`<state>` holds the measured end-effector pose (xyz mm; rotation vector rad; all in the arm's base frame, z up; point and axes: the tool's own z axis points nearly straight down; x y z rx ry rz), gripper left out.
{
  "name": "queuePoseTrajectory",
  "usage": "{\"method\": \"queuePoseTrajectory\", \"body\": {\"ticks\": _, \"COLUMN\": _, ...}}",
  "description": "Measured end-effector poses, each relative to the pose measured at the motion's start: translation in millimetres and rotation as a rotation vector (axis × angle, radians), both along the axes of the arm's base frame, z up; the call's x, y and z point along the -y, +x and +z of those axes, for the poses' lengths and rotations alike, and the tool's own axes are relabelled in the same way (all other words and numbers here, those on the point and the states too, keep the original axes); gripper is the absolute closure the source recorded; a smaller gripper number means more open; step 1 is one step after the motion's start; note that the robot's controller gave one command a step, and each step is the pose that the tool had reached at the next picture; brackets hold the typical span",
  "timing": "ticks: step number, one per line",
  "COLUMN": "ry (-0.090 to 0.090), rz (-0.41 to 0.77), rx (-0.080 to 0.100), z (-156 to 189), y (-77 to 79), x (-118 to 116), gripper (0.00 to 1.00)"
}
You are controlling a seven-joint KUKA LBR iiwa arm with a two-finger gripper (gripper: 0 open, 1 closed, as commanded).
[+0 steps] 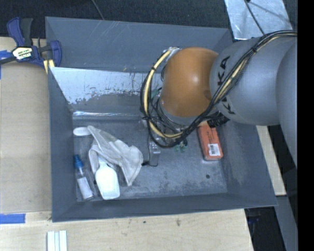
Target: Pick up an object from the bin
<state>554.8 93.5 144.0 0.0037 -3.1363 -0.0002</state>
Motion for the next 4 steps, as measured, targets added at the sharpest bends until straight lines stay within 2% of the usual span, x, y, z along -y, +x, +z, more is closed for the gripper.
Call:
{"method": "queuePoseTrajectory", "body": {"ticks": 1, "ry": 0.001, "rz": -0.002, "rx": 0.008, "z": 5, "y": 1.7, "x": 0, "gripper": 0.0}}
{"method": "queuePoseTrajectory", "body": {"ticks": 2, "ry": -0.001, "rz": 0.08, "rx": 0.011, "z": -8, "y": 1.7, "x": -7, "gripper": 0.0}}
{"method": "queuePoseTrajectory", "body": {"ticks": 3, "ry": 0.001, "rz": 0.316, "rx": 0.009, "z": -41, "y": -1.0, "x": -24, "gripper": 0.0}}
{"method": "queuePoseTrajectory", "body": {"ticks": 4, "ry": 0.003, "rz": 0.253, "rx": 0.015, "z": -71, "y": -5.5, "x": -33, "gripper": 1.0}}
